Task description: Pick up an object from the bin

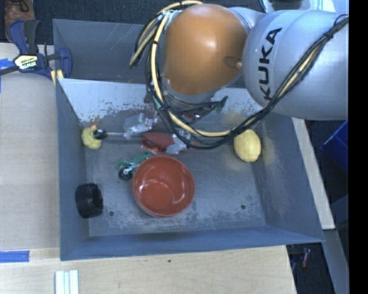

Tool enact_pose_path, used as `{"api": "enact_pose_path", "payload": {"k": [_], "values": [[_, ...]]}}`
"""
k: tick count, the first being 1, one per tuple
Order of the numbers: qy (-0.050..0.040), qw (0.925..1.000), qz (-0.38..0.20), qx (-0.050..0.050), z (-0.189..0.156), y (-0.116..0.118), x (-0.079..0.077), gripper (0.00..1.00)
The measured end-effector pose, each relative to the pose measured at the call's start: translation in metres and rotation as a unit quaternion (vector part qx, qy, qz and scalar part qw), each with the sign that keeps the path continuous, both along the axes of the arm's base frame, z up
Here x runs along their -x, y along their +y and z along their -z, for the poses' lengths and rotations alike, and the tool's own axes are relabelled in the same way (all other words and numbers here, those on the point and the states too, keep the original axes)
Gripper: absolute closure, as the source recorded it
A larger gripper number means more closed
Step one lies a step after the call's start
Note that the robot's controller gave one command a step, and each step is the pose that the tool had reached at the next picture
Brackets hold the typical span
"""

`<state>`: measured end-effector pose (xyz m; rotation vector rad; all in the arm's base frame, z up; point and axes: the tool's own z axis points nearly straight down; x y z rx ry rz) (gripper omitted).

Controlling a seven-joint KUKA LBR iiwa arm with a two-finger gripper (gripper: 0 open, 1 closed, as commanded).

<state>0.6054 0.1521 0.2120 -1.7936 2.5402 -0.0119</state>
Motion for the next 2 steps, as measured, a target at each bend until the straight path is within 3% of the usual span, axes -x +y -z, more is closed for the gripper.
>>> {"api": "enact_pose_path", "payload": {"k": [1,2], "values": [[-0.0017,0.9986,0.053,-0.003,-0.01,0.001,0.001,0.0],[-0.0007,0.9994,-0.036,-0.001,0.016,0.025,-0.006,1.0]]}}
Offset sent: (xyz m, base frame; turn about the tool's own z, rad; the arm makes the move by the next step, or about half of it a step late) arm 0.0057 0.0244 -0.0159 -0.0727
